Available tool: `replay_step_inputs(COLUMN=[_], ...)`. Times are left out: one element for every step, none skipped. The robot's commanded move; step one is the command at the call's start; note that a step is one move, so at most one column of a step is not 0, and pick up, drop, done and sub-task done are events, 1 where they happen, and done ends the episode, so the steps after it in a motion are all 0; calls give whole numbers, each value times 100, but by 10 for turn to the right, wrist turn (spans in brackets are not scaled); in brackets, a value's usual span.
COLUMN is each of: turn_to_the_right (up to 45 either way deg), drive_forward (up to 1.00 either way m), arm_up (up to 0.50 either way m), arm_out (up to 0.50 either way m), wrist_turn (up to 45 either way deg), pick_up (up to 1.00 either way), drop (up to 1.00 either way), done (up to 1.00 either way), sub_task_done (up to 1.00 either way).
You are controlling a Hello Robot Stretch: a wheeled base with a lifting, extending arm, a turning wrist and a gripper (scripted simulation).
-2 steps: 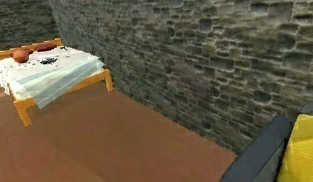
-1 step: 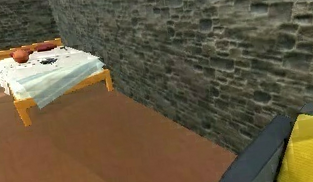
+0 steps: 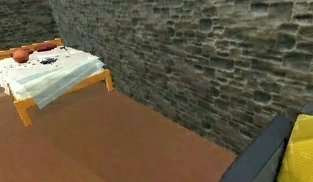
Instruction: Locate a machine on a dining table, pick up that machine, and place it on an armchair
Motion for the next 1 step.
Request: replay_step_inputs(turn_to_the_right=[0], drive_forward=[0], arm_up=[10], arm_out=[0], wrist_turn=[0], pick_up=[0], drop=[0], done=[0], sub_task_done=[0])
